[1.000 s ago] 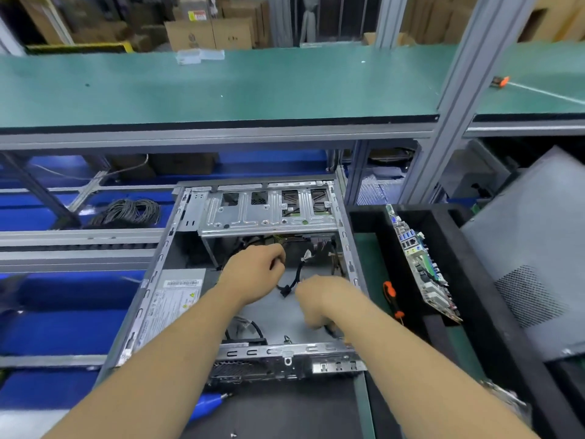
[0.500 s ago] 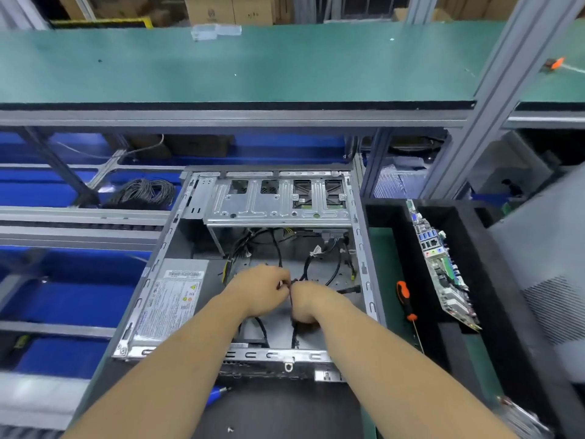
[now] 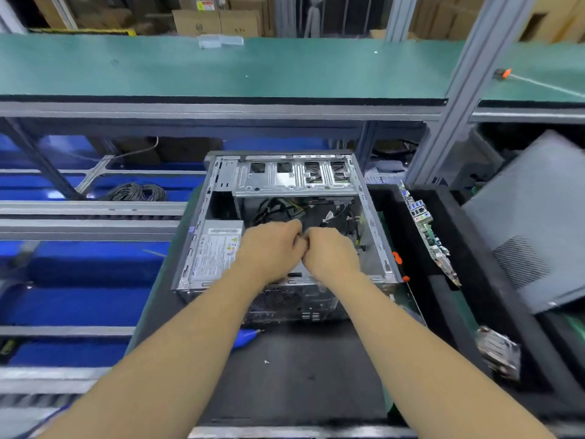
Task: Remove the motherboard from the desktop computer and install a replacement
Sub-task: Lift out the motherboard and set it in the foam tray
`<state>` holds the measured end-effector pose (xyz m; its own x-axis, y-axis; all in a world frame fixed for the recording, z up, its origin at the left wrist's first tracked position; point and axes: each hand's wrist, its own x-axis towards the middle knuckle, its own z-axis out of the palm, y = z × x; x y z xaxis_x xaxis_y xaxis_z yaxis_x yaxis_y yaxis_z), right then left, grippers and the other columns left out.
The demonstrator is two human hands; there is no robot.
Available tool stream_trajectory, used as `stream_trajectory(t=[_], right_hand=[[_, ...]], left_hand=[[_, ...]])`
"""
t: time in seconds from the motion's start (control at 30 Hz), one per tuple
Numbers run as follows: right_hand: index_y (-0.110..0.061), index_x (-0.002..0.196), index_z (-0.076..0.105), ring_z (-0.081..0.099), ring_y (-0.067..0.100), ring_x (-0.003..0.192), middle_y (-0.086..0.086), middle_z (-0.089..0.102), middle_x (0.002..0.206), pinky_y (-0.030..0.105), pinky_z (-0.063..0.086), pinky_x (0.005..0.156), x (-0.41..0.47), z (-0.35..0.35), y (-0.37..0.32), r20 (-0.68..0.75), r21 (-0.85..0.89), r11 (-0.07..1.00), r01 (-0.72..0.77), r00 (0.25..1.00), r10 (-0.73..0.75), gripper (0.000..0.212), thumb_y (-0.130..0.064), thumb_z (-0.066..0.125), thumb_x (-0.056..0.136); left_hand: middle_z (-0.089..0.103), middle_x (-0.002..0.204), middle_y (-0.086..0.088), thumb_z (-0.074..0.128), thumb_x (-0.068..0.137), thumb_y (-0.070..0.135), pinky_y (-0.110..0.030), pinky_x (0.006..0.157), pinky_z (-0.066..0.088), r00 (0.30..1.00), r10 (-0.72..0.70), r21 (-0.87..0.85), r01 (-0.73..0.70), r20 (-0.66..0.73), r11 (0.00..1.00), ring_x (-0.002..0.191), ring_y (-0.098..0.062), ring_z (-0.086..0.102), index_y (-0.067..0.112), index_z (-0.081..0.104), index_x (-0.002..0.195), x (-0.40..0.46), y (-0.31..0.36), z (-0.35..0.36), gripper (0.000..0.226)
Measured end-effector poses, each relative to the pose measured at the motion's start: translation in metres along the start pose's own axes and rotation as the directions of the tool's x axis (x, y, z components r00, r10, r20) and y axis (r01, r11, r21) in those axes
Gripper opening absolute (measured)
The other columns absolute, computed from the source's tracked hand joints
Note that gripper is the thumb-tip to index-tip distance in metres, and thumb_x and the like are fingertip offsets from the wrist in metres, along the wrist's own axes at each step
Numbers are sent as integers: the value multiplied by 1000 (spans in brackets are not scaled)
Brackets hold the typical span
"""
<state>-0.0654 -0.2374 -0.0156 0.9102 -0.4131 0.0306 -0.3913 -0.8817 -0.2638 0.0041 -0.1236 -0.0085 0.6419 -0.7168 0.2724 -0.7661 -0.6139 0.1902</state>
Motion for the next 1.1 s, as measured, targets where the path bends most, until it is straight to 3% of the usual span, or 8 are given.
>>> stream_trajectory(t=[0.1, 0.23, 0.33, 0.47, 0.67, 0.8, 0.93, 1.1], right_hand=[[-16, 102, 67, 51, 31, 101, 6, 61, 102, 44, 38, 82, -35, 0, -19, -327, -57, 997, -56, 944, 35, 18, -22, 53, 93], [-3, 82, 67, 54, 33, 79, 13, 58, 87, 42, 46, 65, -85, 18, -37, -613, 15, 982, 190, 778, -142, 16, -9, 52, 84], [-2, 80, 66, 56, 32, 64, 11, 59, 83, 38, 48, 48, -118, 43, -42, -496, 62, 958, 281, 841, -214, 4, -1, 63, 77], [-6, 88, 68, 60, 31, 68, 7, 61, 88, 34, 47, 54, -145, 82, -28, -260, 76, 983, 168, 955, -143, 9, -8, 61, 83], [-17, 91, 62, 55, 21, 76, -5, 57, 85, 33, 43, 63, -164, 103, 9, -48, 123, 990, -63, 996, 69, 16, -20, 47, 92], [-17, 72, 54, 53, 23, 63, -2, 56, 66, 34, 40, 55, -166, 94, 52, -180, 215, 917, -335, 910, 375, 16, -21, 50, 87], [-9, 87, 65, 56, 36, 78, 14, 64, 83, 37, 42, 65, -146, 81, 114, -242, 455, 664, -593, 636, 733, 18, -16, 49, 92], [4, 103, 65, 56, 39, 91, 26, 64, 108, 38, 43, 73, -100, 79, 191, -7, 389, 599, -700, 648, 761, 23, -9, 47, 96]], left_hand=[[52, 58, 6, 53, 89, 32, -29, 44, 34, 957, 215, -21, -224, -195, 974, 55, -25, 56, 20, 45, 70, -52, -1, -20, 24], [54, 54, 1, 62, 76, 24, -28, 36, 36, 894, 378, 12, -387, -240, 922, 47, -28, 54, 15, 52, 64, -118, -16, -12, 18], [61, 69, -5, 78, 74, 22, -37, 48, 47, 961, 277, 40, -277, 1, 960, 64, -30, 62, 13, 60, 74, -150, -34, 18, 21], [57, 122, -3, 51, 97, 43, -40, 90, 42, 946, -30, 195, -35, 322, 980, 114, -28, 54, 22, 51, 129, -170, -59, 54, 39], [49, 131, -2, 54, 97, 32, -39, 95, 38, 907, -170, 253, 73, 384, 965, 118, -26, 49, 21, 46, 131, -177, -64, 65, 37], [49, 121, -5, 48, 96, 35, -40, 72, 41, 862, -85, 67, 59, 500, 996, 102, -32, 57, 16, 46, 116, -169, -50, 54, 27], [57, 111, -3, 49, 90, 43, -37, 70, 36, 801, 33, -60, 3, 598, 998, 93, -33, 60, 22, 39, 96, -140, -14, 45, 24], [53, 91, 4, 53, 81, 46, -34, 67, 36, 749, 65, -101, 3, 660, 995, 79, -25, 51, 23, 46, 91, -96, 52, 56, 27]])
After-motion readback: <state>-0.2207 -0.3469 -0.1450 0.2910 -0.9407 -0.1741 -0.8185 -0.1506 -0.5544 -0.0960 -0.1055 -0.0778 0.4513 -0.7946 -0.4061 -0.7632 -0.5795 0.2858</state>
